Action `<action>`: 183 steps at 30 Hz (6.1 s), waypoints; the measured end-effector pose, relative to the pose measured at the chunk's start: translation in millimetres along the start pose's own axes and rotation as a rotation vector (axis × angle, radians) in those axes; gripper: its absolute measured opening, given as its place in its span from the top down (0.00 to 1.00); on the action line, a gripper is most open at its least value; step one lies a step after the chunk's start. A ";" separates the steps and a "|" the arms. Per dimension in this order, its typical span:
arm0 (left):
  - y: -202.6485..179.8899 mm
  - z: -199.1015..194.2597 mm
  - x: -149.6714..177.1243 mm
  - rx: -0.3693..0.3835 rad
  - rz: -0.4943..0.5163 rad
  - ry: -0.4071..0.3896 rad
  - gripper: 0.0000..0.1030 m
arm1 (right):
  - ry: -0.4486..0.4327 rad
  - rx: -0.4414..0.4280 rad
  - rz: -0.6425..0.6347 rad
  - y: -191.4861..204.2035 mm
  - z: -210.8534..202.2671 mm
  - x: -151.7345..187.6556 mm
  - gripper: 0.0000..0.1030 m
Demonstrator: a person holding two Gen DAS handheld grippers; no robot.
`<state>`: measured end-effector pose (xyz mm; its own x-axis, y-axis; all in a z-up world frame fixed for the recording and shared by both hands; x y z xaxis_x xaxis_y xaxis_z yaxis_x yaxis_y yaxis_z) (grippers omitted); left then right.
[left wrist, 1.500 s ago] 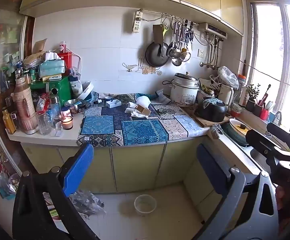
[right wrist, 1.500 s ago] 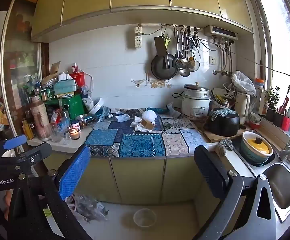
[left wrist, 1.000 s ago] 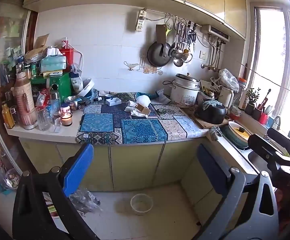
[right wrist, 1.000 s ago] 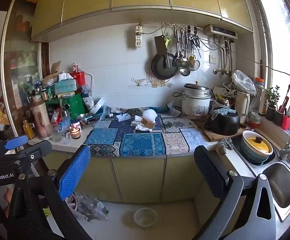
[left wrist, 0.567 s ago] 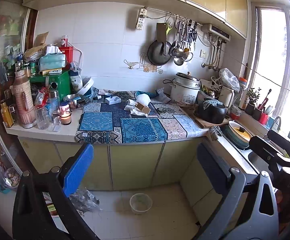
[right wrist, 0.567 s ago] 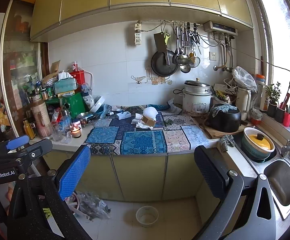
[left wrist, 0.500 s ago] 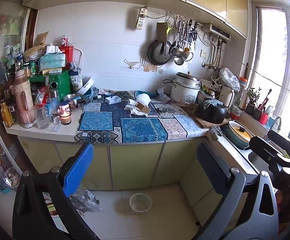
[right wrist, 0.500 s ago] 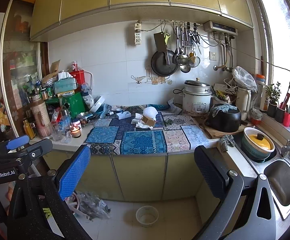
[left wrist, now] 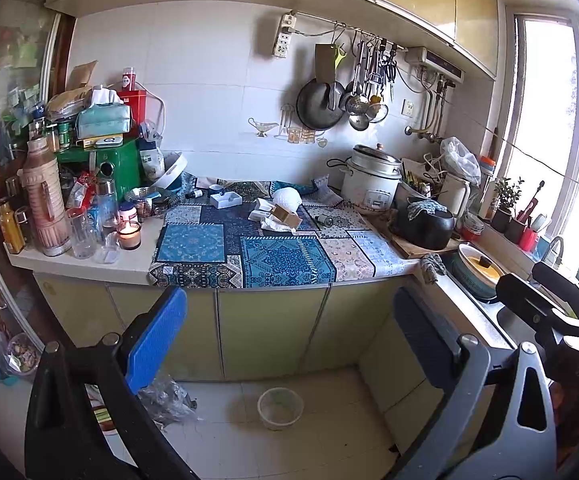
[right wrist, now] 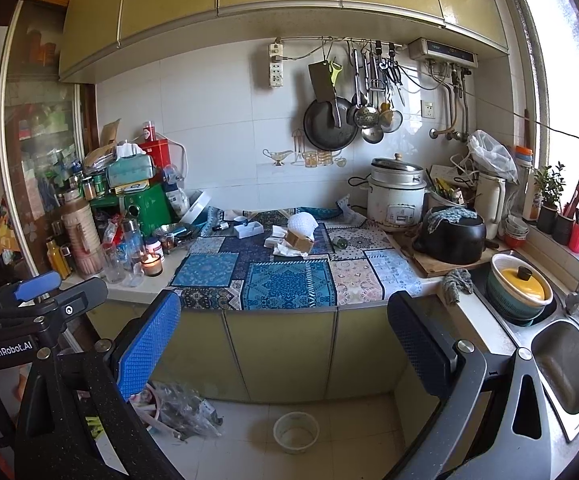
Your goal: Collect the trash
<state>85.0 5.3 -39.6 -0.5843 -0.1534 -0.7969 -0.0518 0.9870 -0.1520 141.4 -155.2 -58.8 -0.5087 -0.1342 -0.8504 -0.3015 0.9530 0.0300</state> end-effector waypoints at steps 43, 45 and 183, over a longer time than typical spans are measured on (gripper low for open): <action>1.4 50.2 -33.5 -0.032 0.007 0.018 0.00 | 0.038 -0.022 0.017 -15.1 40.0 -17.8 0.00; 0.1 57.2 -37.6 -0.039 0.007 0.021 0.00 | 0.039 -0.023 0.018 -20.3 45.1 -19.2 0.00; 120.1 418.2 22.2 -0.089 -0.173 0.600 1.00 | 0.725 -0.260 0.173 1.0 379.9 67.1 0.63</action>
<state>404.5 100.5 -320.1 -0.9128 -0.2830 -0.2946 -0.2380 0.9545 -0.1794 413.4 -60.0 -315.4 -0.9373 -0.2188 -0.2711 -0.3037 0.8945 0.3280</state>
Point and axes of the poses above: each gripper's, at about its wrist camera, not at the fingertips, and z roughly the way its jaws point, y to its left, x to its underside, the point moved 8 cm from there along z, roughly the way its jaws point, and after that the axes turned 10 degrees about y, right-handed, at the moved point
